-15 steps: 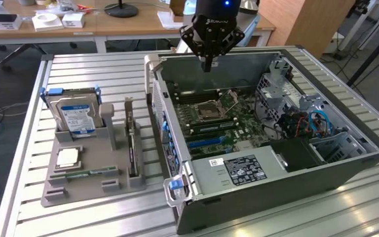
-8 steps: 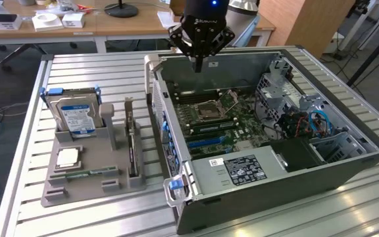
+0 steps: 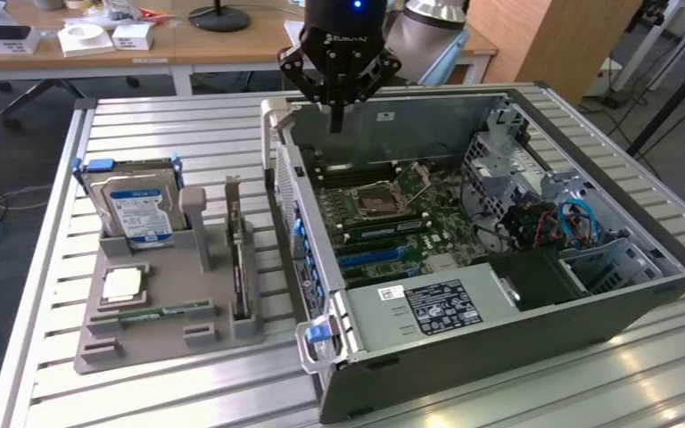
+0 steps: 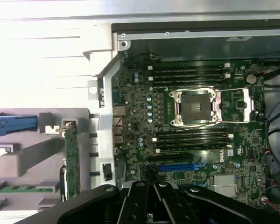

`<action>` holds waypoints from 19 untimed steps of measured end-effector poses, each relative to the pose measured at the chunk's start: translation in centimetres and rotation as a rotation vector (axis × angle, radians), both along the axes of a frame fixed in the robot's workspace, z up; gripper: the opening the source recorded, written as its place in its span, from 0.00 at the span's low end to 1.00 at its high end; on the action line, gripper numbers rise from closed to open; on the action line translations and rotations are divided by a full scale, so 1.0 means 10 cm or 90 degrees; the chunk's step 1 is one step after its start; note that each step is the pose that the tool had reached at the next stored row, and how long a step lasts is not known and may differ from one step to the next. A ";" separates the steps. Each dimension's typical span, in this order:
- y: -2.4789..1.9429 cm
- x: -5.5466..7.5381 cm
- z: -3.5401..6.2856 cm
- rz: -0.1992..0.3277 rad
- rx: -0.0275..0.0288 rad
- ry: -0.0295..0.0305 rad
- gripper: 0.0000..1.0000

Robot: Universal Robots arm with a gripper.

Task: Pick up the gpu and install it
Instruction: 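Reach for the gpu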

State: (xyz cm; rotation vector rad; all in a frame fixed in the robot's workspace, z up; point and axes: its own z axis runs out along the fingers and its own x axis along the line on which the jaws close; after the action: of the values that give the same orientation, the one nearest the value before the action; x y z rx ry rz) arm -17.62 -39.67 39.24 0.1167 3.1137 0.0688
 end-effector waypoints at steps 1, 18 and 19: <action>0.001 -0.03 -0.001 0.000 0.0000 0.0000 0.10; 0.034 -0.61 -0.018 0.000 0.0000 0.0000 0.10; 0.037 -0.64 -0.020 0.000 0.0000 0.0000 0.10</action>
State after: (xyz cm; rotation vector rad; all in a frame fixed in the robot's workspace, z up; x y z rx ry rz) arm -24.04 -39.30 39.04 0.1165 3.1136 0.0687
